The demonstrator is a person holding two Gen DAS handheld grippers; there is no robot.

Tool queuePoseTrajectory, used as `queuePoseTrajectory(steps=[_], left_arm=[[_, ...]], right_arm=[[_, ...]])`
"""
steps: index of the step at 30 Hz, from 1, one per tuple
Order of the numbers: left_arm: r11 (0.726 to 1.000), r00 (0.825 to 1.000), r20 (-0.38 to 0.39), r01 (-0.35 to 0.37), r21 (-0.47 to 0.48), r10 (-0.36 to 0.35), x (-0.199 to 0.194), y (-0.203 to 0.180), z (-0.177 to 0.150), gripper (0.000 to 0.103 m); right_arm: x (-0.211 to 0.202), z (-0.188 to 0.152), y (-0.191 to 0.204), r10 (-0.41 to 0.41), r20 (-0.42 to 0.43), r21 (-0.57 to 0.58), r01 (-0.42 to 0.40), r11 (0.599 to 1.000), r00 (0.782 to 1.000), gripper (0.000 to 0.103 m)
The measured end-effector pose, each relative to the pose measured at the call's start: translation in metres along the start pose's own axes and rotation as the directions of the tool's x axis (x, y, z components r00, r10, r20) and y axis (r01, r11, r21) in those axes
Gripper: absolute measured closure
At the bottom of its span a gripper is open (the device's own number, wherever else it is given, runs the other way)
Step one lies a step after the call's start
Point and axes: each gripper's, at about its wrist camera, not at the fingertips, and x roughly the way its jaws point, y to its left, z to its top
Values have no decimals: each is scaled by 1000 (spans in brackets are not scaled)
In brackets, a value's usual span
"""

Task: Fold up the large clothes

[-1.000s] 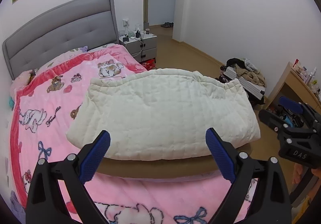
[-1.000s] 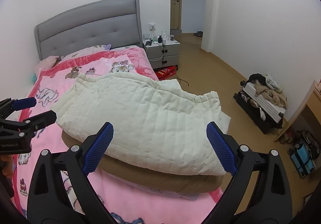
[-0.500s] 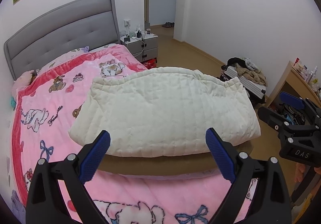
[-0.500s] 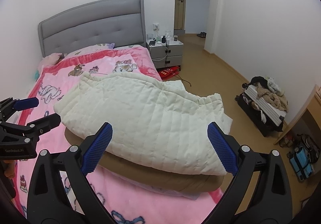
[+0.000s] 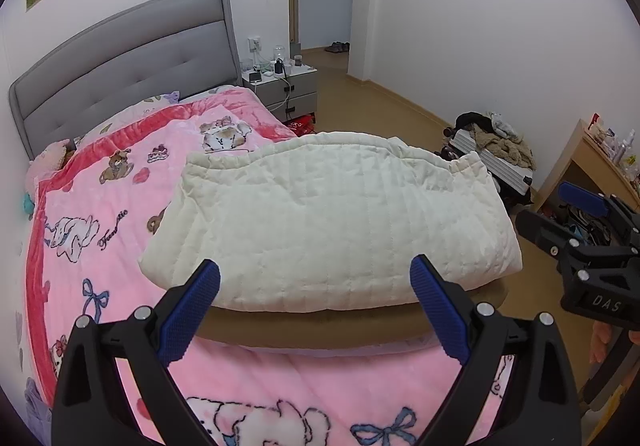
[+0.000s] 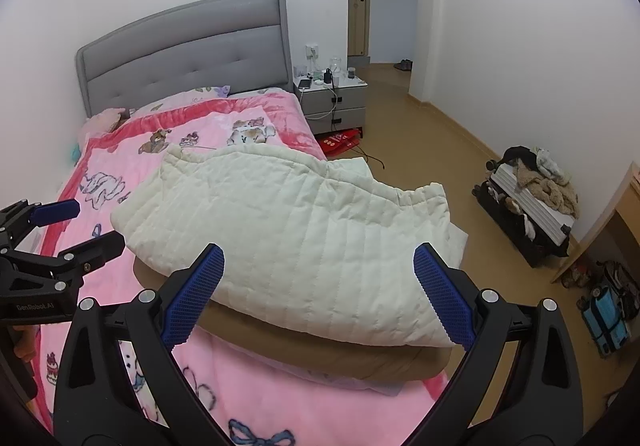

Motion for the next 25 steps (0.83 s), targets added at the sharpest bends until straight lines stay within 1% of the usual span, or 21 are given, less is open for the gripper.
queuePoseTrajectory(steps=[3,11,16,25], left_arm=[[1000,1000,0,5,-14,-5,0,3,0,9],[1000,1000,2,-1,0,1,-3,3,1,9],[1000,1000,-7,12,-10,-12,-3,5,2,9],[1000,1000,-13,8,-10,-9,-3,6,1,9]], right_arm=[[0,1,1,5,-9,0,-5,1000,1000,11],[-2,1,2,14,-9,5,-14,1000,1000,11],[-1,2,2,20,-8,8,-20,1000,1000,11],[-4,3,3,24,-9,3,-24,1000,1000,11]])
